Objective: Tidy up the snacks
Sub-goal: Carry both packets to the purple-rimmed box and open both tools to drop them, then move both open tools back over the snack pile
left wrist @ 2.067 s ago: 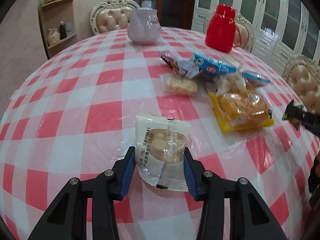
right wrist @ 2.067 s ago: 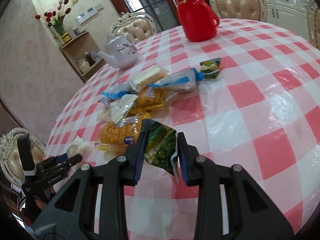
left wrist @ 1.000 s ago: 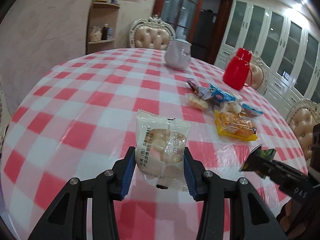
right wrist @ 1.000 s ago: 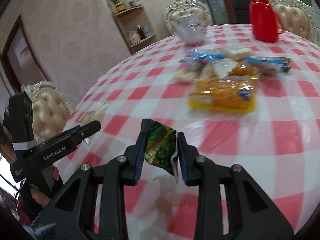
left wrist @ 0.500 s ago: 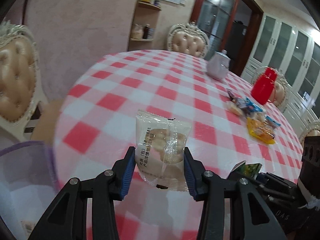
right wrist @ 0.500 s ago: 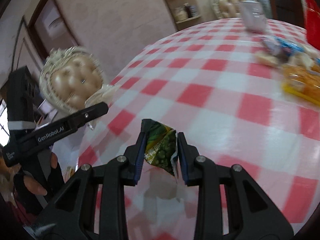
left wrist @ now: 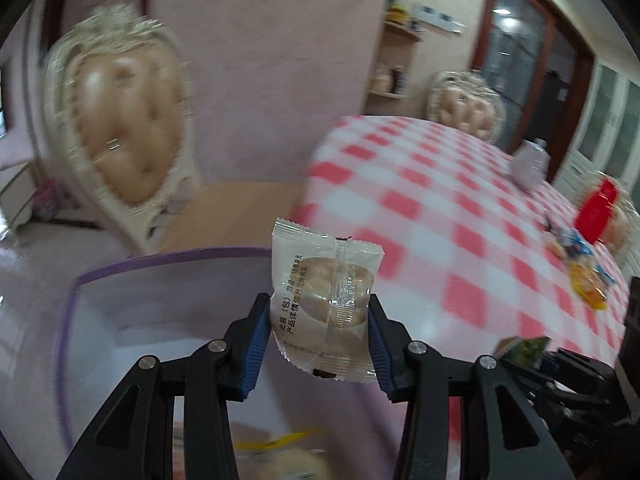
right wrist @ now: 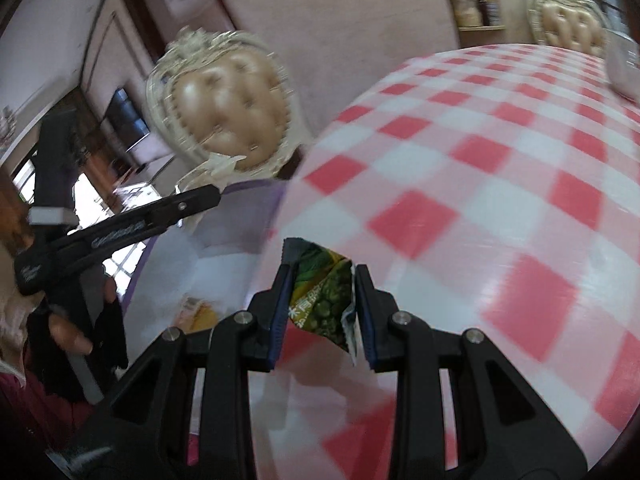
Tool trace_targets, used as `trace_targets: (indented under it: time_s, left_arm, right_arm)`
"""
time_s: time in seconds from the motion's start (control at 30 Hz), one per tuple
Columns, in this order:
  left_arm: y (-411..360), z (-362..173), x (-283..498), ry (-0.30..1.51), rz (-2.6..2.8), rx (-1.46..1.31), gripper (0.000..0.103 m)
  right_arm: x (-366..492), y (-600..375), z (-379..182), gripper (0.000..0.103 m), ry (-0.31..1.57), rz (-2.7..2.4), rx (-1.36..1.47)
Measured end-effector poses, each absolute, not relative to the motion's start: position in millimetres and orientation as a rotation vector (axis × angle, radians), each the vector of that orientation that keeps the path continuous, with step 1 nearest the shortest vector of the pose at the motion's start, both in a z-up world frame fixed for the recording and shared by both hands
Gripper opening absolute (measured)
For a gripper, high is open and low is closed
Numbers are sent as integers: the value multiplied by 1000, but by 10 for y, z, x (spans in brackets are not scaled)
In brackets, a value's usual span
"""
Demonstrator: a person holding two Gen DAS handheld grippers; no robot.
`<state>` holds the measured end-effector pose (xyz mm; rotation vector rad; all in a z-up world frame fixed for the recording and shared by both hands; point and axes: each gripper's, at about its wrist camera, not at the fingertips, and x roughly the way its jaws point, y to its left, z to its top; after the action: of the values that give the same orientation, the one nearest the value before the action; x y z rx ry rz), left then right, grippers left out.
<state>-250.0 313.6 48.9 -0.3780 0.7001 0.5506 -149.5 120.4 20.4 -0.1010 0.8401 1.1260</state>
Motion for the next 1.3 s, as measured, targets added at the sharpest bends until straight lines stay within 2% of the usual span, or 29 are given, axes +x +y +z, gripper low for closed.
trace_targets:
  time_s: [0.4,0.47,0.5,0.53,0.57,0.6,0.67,0.73,0.77,0.97,1.17,1.3]
  left_arm:
    - [3678,342,-3050,734,749,-419,48]
    - [3717,344,-3094,738,777,-422,50]
    - [3736,350,-3113,740,814,-422,54]
    - [3749,360,-3131,740,845,-420,64]
    - [3752,375,-3134,734,878,-416,67]
    - [3730,413,-3142,713,911,-408,68]
    - [3633,513,-3116,665,952,-377,72]
    - [3499,611,-3035,626,967,-340,84]
    - [3427,664,-2977,604,958,-324,85]
    - [2610,882,-2165,526,653,-208,91]
    - [1581,846,-887,596,217,-274,92]
    - [907,654,-11,687,71,-319,92]
  right_arm:
    - [-2187,1940,141,35,821,1348,-273]
    - [-2276,2023,138,37,822,1407,-283]
    - [-2321,2056,145,42,817,1427,-282]
    - [-2357,2081,156,49,812,1444,-282]
    - [-2379,2084,179,65,797,1454,-283]
    - [-2377,2052,209,71,774,1450,-279]
    - [-2301,1936,276,71,736,1430,-262]
    - [-2121,1766,347,71,717,1402,-215]
    - [-2030,1695,374,71,713,1385,-188]
    - [-1178,787,459,71,707,1109,-7]
    - [-381,-458,483,72,696,707,60]
    - [39,-1382,513,78,689,446,82]
